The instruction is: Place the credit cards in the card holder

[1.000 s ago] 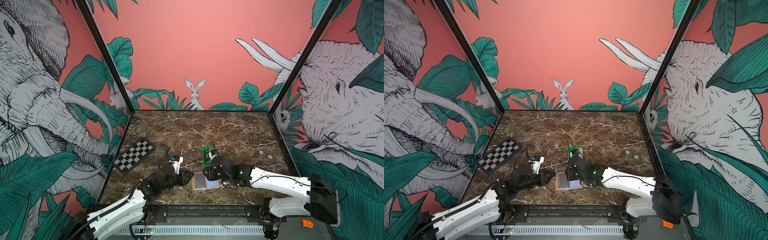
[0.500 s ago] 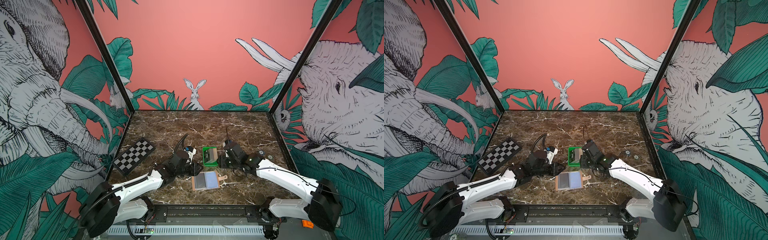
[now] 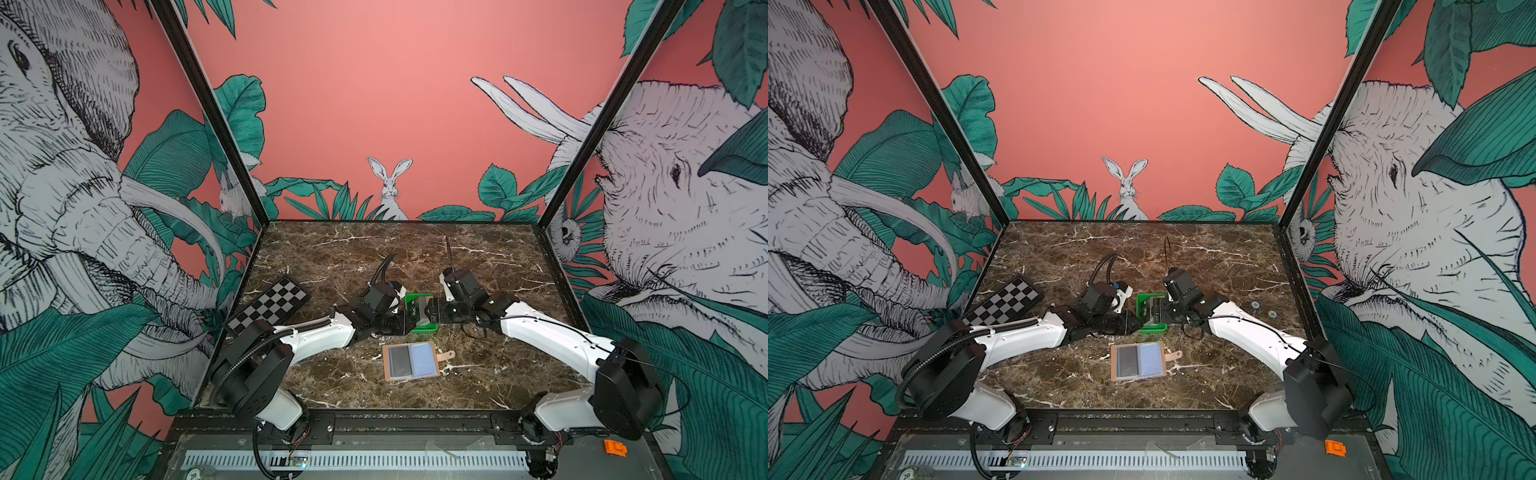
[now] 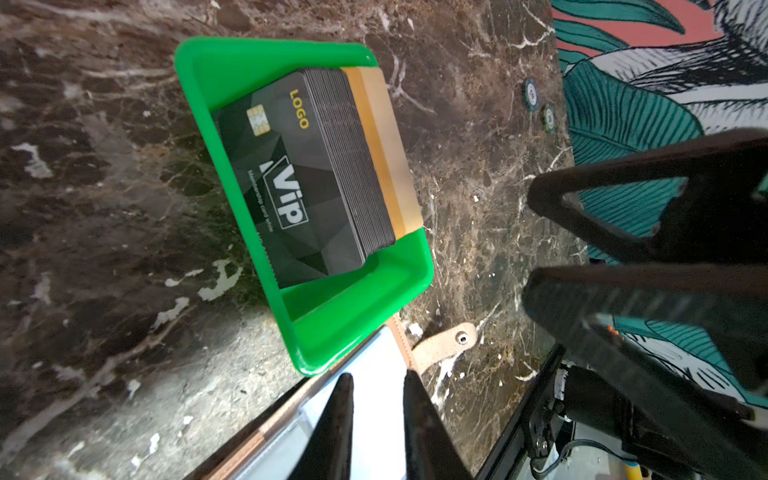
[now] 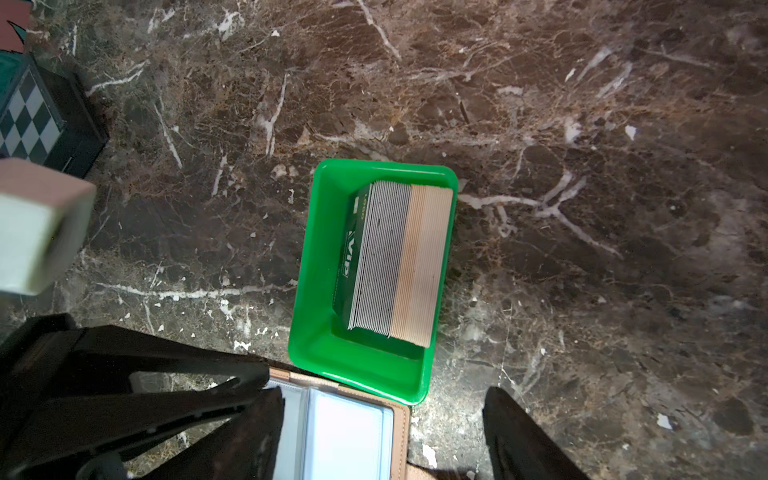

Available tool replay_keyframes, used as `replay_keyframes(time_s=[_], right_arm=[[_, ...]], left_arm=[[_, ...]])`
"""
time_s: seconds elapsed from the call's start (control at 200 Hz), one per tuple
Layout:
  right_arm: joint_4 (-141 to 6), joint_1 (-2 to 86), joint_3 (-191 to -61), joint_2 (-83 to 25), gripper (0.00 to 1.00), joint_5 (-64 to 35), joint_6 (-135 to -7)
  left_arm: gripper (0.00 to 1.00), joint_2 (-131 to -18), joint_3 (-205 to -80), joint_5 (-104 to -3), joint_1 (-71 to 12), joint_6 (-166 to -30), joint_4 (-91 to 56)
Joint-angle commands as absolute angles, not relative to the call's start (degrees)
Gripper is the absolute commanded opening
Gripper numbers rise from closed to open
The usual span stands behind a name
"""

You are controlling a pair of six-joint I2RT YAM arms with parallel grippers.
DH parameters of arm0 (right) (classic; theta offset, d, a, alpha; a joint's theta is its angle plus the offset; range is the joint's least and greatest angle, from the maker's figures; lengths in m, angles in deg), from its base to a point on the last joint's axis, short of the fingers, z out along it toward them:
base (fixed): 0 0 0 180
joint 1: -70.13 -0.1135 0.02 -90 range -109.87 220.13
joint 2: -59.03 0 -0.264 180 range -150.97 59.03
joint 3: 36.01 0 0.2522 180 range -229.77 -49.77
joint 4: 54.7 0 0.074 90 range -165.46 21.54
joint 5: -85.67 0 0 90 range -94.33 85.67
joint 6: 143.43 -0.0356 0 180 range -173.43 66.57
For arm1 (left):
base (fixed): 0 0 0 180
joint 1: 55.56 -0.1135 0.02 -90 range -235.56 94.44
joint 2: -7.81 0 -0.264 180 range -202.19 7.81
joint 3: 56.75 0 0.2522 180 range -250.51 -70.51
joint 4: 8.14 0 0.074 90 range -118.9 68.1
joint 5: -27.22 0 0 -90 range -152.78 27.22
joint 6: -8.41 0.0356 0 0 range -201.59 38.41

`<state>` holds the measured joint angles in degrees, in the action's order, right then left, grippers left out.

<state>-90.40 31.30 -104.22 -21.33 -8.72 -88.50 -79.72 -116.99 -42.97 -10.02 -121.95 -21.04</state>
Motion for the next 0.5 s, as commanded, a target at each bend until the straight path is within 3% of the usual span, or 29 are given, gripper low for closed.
replay_keyframes(time_s=[0.0, 0.495], right_arm=[[-86.8, 31.8, -104.2, -23.4, 0.76, -12.8, -87.0], [-85.8, 32.5, -106.8, -32.2, 0.77, -14.0, -87.0]], left_arm=[[0.24, -80.4, -121.9, -42.4, -10.4, -120.2, -23.3], [0.18, -84.8, -126.2, -45.1, -12.7, -120.0, -28.8]])
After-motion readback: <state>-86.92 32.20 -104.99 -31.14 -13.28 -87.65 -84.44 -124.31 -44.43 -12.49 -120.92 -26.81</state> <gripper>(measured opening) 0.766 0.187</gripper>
